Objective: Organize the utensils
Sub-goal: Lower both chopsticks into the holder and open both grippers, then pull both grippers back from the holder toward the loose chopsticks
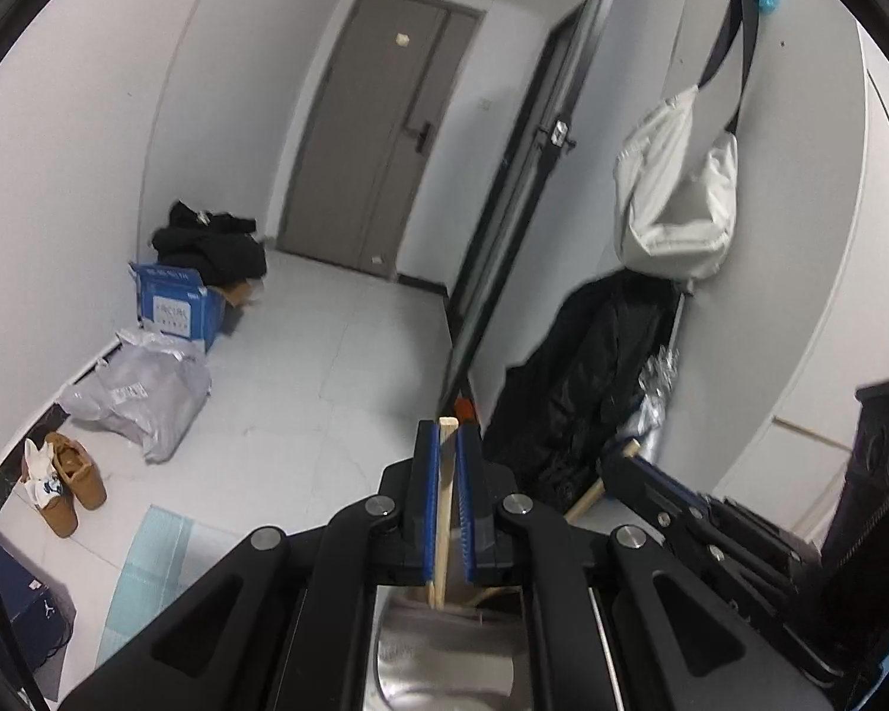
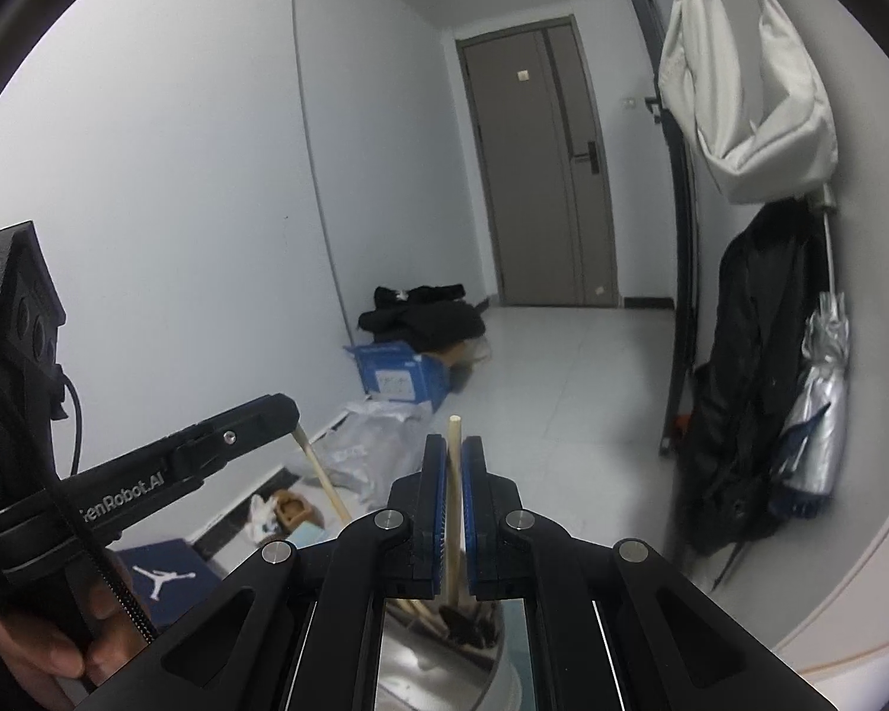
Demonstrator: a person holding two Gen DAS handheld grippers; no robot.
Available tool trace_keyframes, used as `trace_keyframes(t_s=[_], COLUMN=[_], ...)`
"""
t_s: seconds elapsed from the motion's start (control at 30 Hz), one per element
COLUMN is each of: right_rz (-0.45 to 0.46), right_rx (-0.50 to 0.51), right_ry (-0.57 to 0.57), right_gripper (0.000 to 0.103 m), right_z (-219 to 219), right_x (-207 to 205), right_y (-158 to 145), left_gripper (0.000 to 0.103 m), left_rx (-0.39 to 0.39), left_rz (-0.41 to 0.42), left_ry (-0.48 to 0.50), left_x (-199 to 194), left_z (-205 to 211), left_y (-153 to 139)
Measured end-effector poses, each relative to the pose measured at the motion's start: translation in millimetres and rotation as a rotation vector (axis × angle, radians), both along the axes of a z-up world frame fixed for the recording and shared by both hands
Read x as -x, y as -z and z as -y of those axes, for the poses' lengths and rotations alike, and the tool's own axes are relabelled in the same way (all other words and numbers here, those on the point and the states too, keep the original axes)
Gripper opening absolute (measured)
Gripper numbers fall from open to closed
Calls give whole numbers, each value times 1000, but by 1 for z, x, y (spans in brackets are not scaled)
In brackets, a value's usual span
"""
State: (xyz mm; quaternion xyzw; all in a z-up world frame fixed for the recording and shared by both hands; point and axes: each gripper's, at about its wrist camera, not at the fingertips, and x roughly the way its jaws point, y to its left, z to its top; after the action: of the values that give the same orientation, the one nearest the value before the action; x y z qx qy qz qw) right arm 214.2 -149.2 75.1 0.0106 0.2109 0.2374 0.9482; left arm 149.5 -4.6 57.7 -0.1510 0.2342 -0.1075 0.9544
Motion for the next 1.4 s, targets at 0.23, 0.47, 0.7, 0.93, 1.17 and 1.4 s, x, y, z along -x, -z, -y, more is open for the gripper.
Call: trace_keyframes(t_s=[0.23, 0.47, 0.7, 0.93, 1.17, 1.4], right_rz=[-89, -137, -120, -95, -63, -87], right_rx=[-4, -5, -6, -18, -24, 6], right_ry=[-80, -63, -12, 2, 9, 49], right_gripper=[8, 19, 32, 49, 65, 76], right_z=[-7, 4, 25, 27, 28, 31], right_x=[2, 21, 61, 96, 130, 143], right_y=[11, 17, 17, 11, 11, 33], left_gripper=[5, 51, 64, 77, 94, 102], left_rx=[70, 77, -1, -88, -140, -175], left_rz=[-74, -79, -92, -65, -41, -48], left_ry=[120, 110, 14, -104, -172, -206], left_x=[5, 28, 52, 83, 108, 119], left_z=[-5, -16, -21, -20, -22, -20], left_y=[2, -8, -9, -11, -7, 14])
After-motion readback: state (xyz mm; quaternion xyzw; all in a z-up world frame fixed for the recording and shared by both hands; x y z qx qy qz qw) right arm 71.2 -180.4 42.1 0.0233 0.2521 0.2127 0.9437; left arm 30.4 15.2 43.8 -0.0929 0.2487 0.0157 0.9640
